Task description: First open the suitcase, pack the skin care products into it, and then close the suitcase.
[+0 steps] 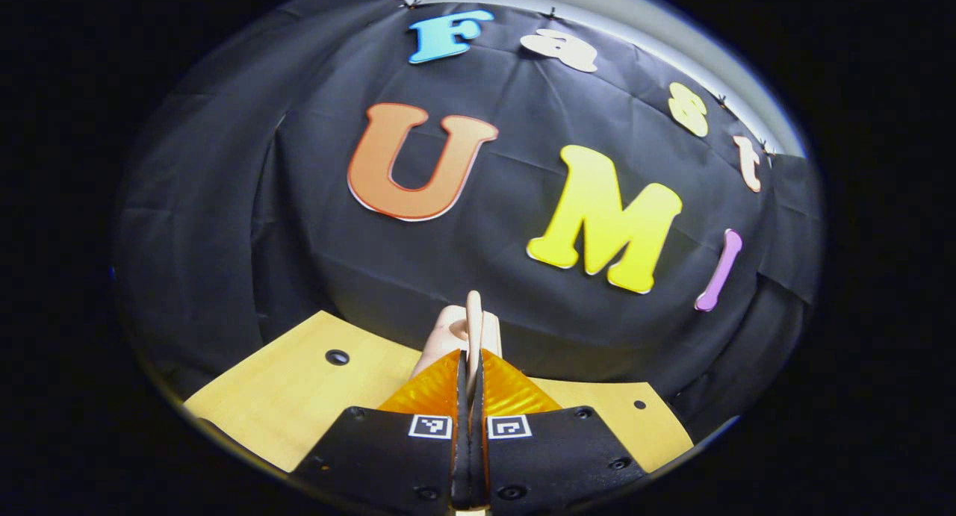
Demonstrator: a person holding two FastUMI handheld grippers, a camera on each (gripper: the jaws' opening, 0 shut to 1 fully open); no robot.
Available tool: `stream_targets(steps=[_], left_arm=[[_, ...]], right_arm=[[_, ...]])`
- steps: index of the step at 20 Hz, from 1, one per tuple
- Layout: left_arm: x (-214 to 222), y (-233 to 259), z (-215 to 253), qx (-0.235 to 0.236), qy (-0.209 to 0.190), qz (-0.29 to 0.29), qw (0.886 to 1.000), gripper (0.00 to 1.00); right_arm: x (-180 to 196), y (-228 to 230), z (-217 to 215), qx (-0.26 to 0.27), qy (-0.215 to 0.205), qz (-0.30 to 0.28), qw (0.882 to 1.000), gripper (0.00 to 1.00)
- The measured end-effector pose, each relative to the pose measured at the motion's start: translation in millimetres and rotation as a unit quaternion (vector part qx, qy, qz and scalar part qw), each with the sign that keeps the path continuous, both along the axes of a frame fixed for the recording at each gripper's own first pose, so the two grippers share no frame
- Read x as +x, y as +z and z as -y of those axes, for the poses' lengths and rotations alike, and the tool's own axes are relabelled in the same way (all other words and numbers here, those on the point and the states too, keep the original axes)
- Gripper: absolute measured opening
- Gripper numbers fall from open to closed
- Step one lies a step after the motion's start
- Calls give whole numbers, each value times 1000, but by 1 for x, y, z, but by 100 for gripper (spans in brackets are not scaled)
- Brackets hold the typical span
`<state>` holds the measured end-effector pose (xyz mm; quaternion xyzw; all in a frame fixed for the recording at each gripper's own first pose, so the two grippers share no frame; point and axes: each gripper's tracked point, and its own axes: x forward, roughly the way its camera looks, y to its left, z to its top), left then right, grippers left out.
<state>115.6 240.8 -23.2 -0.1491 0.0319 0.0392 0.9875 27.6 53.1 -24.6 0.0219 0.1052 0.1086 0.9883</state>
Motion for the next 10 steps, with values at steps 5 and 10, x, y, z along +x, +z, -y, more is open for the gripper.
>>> stream_targets(steps=[5, 10], left_arm=[[-3, -15, 89, 37, -25, -10, 999, 3], [16, -60, 166, 50, -37, -55, 997, 4]], right_arm=[[-1, -10, 26, -11, 7, -2, 1000, 80], [-7, -23, 73, -15, 4, -9, 1000, 78]])
